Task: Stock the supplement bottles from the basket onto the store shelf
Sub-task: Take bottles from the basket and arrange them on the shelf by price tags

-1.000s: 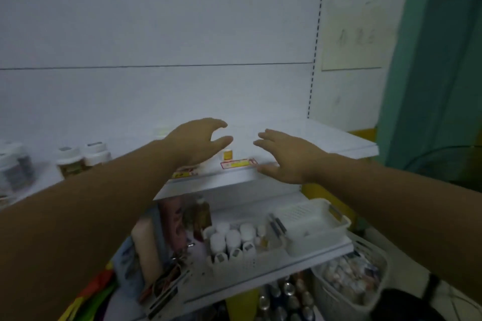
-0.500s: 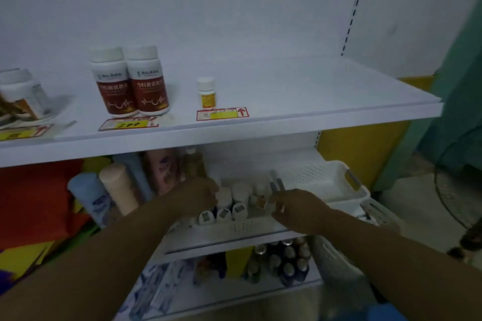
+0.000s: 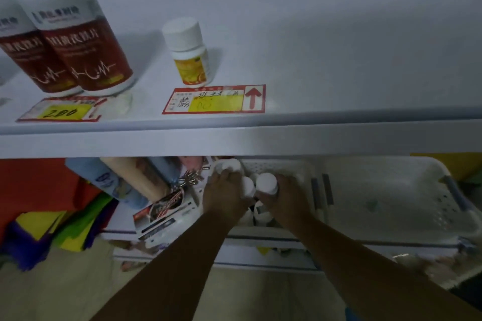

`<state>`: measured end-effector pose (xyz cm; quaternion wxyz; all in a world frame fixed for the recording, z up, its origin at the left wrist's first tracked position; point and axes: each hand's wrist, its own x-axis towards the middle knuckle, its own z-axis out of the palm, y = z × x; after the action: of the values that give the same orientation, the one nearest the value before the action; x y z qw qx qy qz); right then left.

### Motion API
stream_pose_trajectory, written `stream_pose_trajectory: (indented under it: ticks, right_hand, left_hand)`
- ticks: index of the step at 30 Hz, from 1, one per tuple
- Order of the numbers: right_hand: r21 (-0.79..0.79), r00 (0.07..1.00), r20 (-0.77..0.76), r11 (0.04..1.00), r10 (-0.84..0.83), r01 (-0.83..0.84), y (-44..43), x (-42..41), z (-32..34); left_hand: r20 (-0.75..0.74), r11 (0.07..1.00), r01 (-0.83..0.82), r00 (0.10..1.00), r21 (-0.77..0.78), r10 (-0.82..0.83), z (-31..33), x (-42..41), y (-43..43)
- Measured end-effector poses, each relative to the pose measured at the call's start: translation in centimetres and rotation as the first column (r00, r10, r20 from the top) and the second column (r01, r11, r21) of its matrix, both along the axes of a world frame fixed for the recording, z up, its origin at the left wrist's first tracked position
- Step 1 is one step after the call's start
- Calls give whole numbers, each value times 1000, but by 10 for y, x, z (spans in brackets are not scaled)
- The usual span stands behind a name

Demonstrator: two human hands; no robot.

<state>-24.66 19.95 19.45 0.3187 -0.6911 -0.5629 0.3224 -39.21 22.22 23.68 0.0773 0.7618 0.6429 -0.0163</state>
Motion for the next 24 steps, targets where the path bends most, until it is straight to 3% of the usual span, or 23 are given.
stream_pose_trajectory:
  ticks: [2, 4, 5, 7, 9, 13, 17, 21, 24]
  right_hand:
    - [-12, 999, -42, 1000, 4, -5, 3, 2, 2]
    - [2, 987, -159, 1000, -4, 4, 2, 5, 13]
    - [20, 974, -226, 1000, -17, 23, 0, 6, 21]
    - [56, 952, -305, 997, -34, 53, -7, 11, 40]
    - [93, 934, -353, 991, -55, 94, -17, 13, 62]
    - [145, 889, -450, 976, -80, 162, -47, -6, 106]
    - [-82, 731, -673, 993, -117, 84, -85, -53, 138]
    - [-253, 461, -858, 967, -226, 2, -120, -97, 174]
    - [-215, 460, -872, 975, -168, -52, -147, -127, 191]
  left_hand:
    - [10, 1000, -17, 1000, 21, 17, 1, 0, 0]
    - [200, 998, -29, 980, 55, 17, 10, -1, -1]
    - [408, 996, -73, 912, 42, 49, 17, -3, -1]
    - [754, 986, -147, 638, -77, 155, 35, -10, -5]
    - [870, 972, -152, 436, -181, 230, 59, -21, -14]
    - [945, 946, -120, 91, -302, 313, 99, -48, -47]
    - [895, 904, -23, -158, -426, 417, 125, -75, -99]
    - [798, 851, 83, -308, -519, 517, 143, -112, -143]
    - [769, 826, 173, -303, -536, 562, 154, -134, -168]
